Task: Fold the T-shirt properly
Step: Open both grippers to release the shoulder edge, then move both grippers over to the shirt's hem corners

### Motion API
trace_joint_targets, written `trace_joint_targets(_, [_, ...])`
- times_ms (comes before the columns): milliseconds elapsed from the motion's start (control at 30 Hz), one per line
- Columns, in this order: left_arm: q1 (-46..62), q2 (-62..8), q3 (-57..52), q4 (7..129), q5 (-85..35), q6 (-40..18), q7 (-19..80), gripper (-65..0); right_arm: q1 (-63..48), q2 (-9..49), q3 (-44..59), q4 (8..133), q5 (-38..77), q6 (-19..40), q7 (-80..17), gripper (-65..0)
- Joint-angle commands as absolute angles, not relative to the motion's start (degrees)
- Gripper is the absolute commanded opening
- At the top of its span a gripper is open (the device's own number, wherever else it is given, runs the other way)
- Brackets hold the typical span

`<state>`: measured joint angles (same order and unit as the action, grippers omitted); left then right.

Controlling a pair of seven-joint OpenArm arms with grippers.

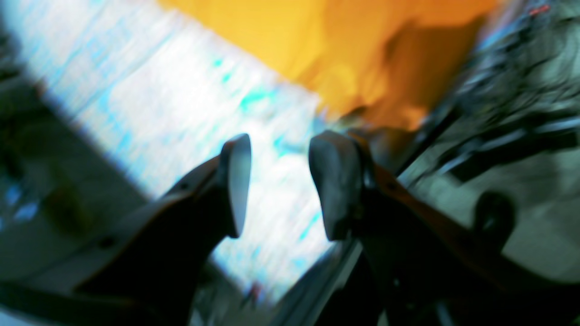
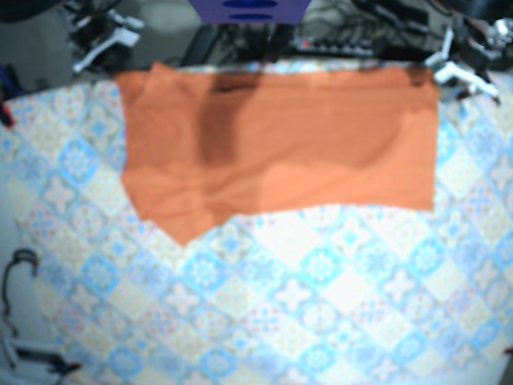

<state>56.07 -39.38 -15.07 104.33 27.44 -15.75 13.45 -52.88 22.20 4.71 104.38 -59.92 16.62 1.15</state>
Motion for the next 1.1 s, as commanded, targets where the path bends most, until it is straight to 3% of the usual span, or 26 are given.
trace_joint_targets(0, [57.3, -40.0, -16.3, 106.3, 26.3, -15.4, 12.2, -40.3, -54.2, 22.6, 6.1, 106.2, -59.5, 15.5, 1.7, -44.0])
trace_joint_targets(200, [59.2, -40.0, -24.0, 112.5, 19.6, -16.3, 12.4, -40.4, -55.6, 22.5, 16.7, 108.4, -59.1, 15.8, 7.3, -44.0])
trace_joint_targets(300, [58.9, -40.0, -29.0, 114.4, 14.0, -19.4, 12.6, -40.5, -53.8, 22.5, 23.5, 109.1, -51.0, 17.5, 10.0, -44.0])
trace_joint_targets(467, [49.3, -42.0, -31.3, 114.9, 5.8, -26.6, 21.2, -40.5, -41.5, 22.6, 38.4, 109.9, -32.7, 34.7, 9.2, -44.0])
trace_joint_targets(533, [45.0, -44.1, -31.3, 114.9, 1.8, -29.7, 26.6, -40.5, -35.7, 24.5, 40.8, 109.8, -29.0, 38.0, 5.8, -44.0])
trace_joint_targets(767, [26.3, -50.0, -27.5, 114.8, -11.7, -32.0, 42.4, -40.5, -19.8, 33.5, 34.6, 109.1, -24.8, 39.3, -9.5, -44.0])
trace_joint_targets(1067, [-1.6, -47.9, -11.6, 112.0, -20.6, -32.0, 59.8, -40.4, 0.9, 33.4, 19.0, 101.1, -24.7, 39.3, -16.7, -44.0])
